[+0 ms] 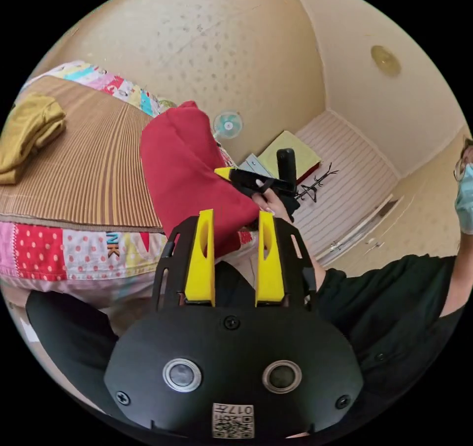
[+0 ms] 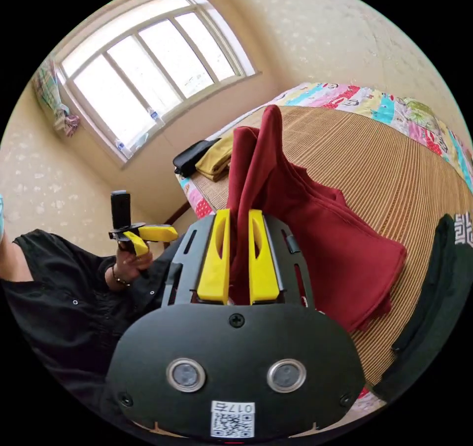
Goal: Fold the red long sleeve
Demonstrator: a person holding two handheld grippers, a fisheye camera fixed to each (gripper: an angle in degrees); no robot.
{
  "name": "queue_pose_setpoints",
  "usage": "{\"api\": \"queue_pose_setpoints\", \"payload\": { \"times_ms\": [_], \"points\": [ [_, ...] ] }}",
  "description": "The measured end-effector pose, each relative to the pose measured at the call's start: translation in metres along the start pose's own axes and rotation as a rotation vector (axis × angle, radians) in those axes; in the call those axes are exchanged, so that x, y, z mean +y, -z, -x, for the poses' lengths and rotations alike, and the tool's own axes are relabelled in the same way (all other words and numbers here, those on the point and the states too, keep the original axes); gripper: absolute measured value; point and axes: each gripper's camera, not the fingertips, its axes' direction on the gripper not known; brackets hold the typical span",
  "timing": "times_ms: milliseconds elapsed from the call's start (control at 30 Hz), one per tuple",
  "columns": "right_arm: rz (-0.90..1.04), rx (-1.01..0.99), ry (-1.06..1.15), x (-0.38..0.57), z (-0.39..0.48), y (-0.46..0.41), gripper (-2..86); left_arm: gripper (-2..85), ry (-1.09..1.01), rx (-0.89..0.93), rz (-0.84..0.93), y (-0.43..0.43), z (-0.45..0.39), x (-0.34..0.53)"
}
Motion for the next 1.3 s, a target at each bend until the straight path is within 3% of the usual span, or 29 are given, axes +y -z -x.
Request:
{"api": "queue_pose_setpoints", "payload": {
  "times_ms": [167, 233, 333, 533, 700, 867, 1000, 1200, 1300],
  "points": [
    [-0.35, 0.091, -0.338, 0.174, -0.117, 0.108, 2.4, 16.0, 0.074, -0.049, 0.077, -0.039, 0.041, 0.004],
    [-0.354, 0.084, -0.46, 0.22, -0.141, 0.121, 3.1, 16.2, 0.08, -0.135, 0.118, -0.054, 0.051, 0.005],
    [-0.371, 0.016, -0.473, 0.255, -0.138, 0.123, 8.5, 15.9, 0.075, -0.176, 0.145, -0.068, 0.064, 0.008],
    [-0.227, -0.069, -0.377, 0.197, -0.119, 0.08, 14.0, 15.1, 0.098, -0.178, 0.13, -0.061, 0.071, 0.012],
    [-0.121, -0.11, -0.448, 0.143, -0.172, 0.028, 15.0, 15.2, 0.102, -0.174, 0.148, -0.045, 0.071, 0.013],
    [-0.091, -0.208, -0.603, 0.137, -0.216, -0.001, 10.9, 14.9, 0.074, -0.197, 0.091, 0.0, 0.068, 0.012],
    [0.011, -0.162, -0.637, 0.123, -0.212, -0.018, 5.9, 14.8, 0.098, -0.179, 0.052, 0.028, 0.084, 0.004],
    [-0.113, -0.371, -0.45, 0.054, -0.152, -0.025, 5.3, 14.8, 0.195, -0.084, -0.059, 0.086, 0.134, 0.003],
    [-0.108, -0.597, -0.328, 0.007, -0.115, -0.062, 7.4, 13.1, 0.291, -0.053, -0.134, 0.122, 0.166, 0.016]
  ]
}}
